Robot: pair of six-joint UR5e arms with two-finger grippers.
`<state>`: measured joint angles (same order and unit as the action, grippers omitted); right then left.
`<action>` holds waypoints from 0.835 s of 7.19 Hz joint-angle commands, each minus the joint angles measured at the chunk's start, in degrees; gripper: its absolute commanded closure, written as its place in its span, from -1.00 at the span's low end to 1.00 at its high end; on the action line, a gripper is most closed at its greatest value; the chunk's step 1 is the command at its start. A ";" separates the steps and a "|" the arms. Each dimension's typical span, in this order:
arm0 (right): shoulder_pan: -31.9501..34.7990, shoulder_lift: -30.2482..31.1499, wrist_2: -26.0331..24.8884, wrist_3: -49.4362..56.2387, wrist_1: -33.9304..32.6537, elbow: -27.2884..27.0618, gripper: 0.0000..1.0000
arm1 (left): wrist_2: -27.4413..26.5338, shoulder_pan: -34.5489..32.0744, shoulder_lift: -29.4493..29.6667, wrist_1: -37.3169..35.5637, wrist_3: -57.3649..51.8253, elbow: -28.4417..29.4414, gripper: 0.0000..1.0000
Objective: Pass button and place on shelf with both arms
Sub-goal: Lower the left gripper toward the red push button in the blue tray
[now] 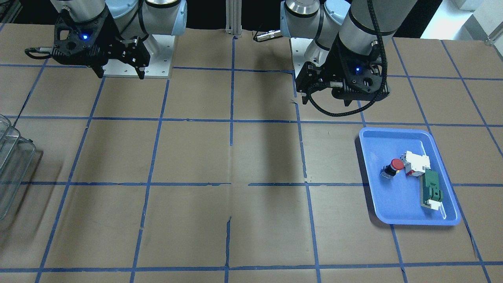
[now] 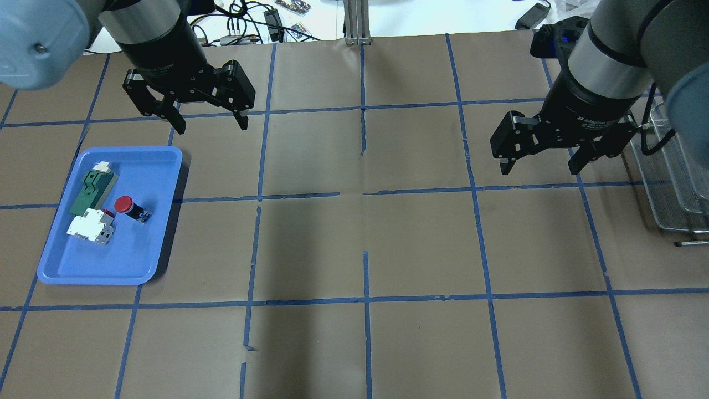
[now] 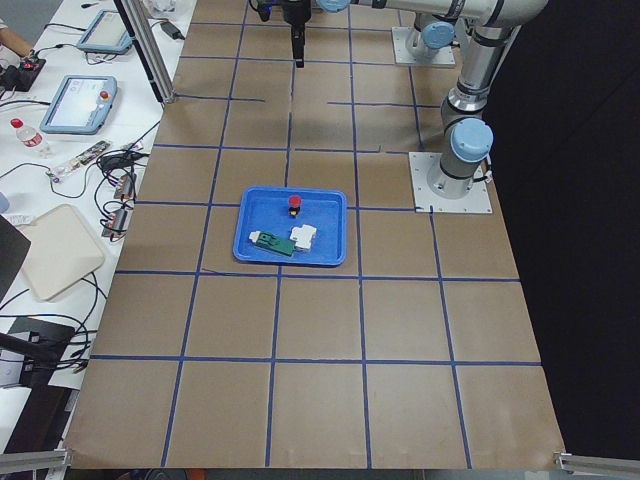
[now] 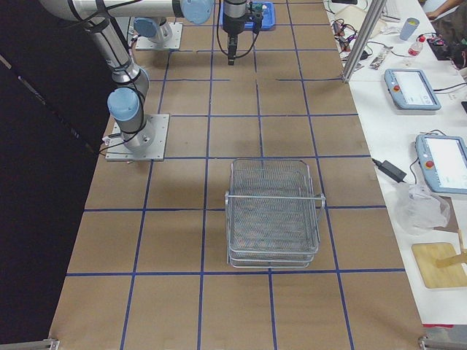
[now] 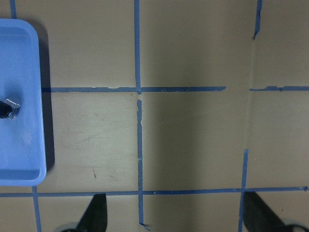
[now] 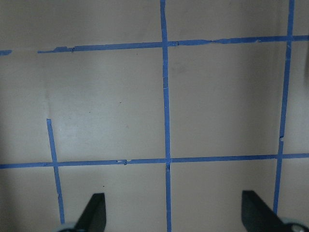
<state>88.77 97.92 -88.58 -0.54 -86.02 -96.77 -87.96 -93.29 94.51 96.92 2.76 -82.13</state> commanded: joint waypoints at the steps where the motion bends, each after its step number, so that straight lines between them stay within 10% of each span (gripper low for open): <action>1: 0.00 -0.01 -0.10 0.01 -0.11 0.00 -1.00 | -0.10 0.04 -0.73 0.37 -0.39 -0.13 -1.00; 6: -0.09 0.08 0.51 0.01 0.42 -0.08 -1.00 | -2.39 13.78 1.54 -4.77 -7.11 -8.10 -1.00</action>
<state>88.69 97.93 -88.40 -0.49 -85.87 -96.85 -90.18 -85.39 94.79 95.42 0.02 -87.21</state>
